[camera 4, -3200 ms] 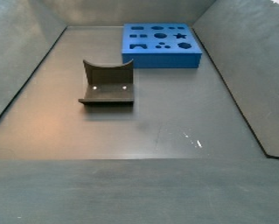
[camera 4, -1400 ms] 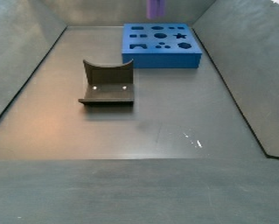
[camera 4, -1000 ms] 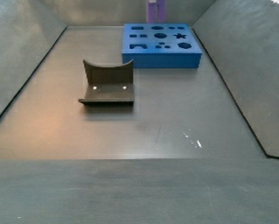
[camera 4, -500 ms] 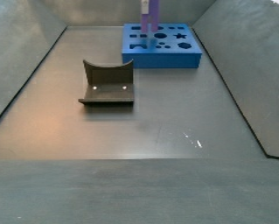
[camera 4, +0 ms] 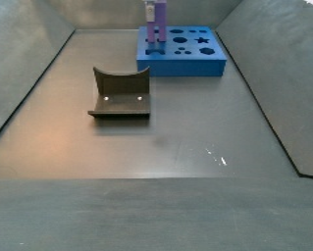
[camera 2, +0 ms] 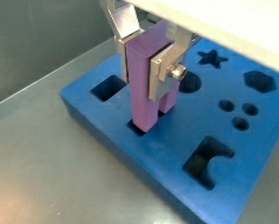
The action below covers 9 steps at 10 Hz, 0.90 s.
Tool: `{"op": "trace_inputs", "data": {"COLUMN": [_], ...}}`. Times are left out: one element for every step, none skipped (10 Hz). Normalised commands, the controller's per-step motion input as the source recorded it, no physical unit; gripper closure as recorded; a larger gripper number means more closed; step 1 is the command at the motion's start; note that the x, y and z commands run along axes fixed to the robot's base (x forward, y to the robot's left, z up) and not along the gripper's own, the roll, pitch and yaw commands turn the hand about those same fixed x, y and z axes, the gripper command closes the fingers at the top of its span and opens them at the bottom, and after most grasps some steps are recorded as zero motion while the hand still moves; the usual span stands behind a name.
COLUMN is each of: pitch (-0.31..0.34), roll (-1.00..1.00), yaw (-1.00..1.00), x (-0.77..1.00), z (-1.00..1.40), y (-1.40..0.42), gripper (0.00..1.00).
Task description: Insert the double-square object.
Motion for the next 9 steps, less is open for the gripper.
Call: {"op": "trace_inputs", "data": {"pitch": [-0.094,-0.047,-0.050,-0.067,-0.030,0.000,-0.027,-0.119,0.000], "roll": [0.05,0.05,0.09,0.12,0.16,0.13,0.11,-0.01,0.00], "yaw": [0.06,0.15,0.06,0.00,-0.21,-0.35,-0.34,-0.13,0.00], "x": [0.00,0.08,0.00,0.00,0.00,0.00,-0.05,-0.15,0.00], "z": [-0.36,-0.41,-0.43,-0.57,-0.58,-0.53,-0.54,-0.25,0.00], "y": [-0.03,-0.01,0.00,0.00,0.00,0.00,0.00,0.03,0.00], "gripper": [1.00,1.00,1.00,1.00,1.00,1.00,1.00,1.00,1.00]}}
